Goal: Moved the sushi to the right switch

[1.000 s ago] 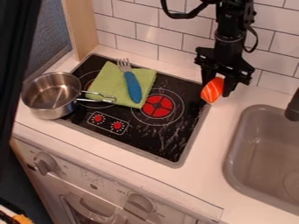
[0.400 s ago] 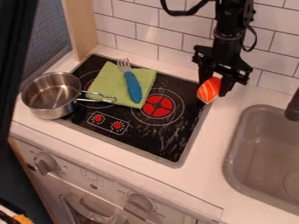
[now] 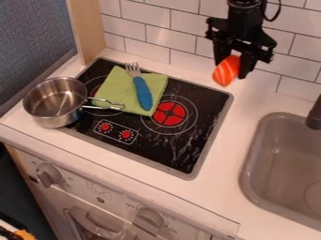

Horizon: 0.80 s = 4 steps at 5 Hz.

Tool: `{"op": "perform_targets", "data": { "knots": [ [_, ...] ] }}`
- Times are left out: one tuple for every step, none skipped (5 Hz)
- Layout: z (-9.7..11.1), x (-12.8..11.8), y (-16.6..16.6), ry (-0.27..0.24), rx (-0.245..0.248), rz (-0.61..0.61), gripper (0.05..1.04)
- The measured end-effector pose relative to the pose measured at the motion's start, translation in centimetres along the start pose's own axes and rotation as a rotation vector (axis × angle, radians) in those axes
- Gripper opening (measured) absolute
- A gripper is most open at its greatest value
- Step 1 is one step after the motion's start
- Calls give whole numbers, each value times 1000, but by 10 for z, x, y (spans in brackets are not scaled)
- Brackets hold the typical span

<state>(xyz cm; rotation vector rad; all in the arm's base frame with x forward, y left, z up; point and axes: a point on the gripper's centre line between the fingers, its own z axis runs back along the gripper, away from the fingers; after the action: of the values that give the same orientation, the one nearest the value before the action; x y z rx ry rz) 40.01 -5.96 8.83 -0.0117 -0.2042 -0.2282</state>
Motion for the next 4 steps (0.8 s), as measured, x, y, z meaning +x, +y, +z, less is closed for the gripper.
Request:
{"op": "perform_targets", "data": {
  "knots": [
    [16, -18, 8, -33, -22, 2, 566],
    [24, -44, 18, -48, -43, 20, 565],
    [25, -72, 27, -48, -36, 35, 566],
    [13, -100, 31, -34, -44, 33, 565]
  ]
}}
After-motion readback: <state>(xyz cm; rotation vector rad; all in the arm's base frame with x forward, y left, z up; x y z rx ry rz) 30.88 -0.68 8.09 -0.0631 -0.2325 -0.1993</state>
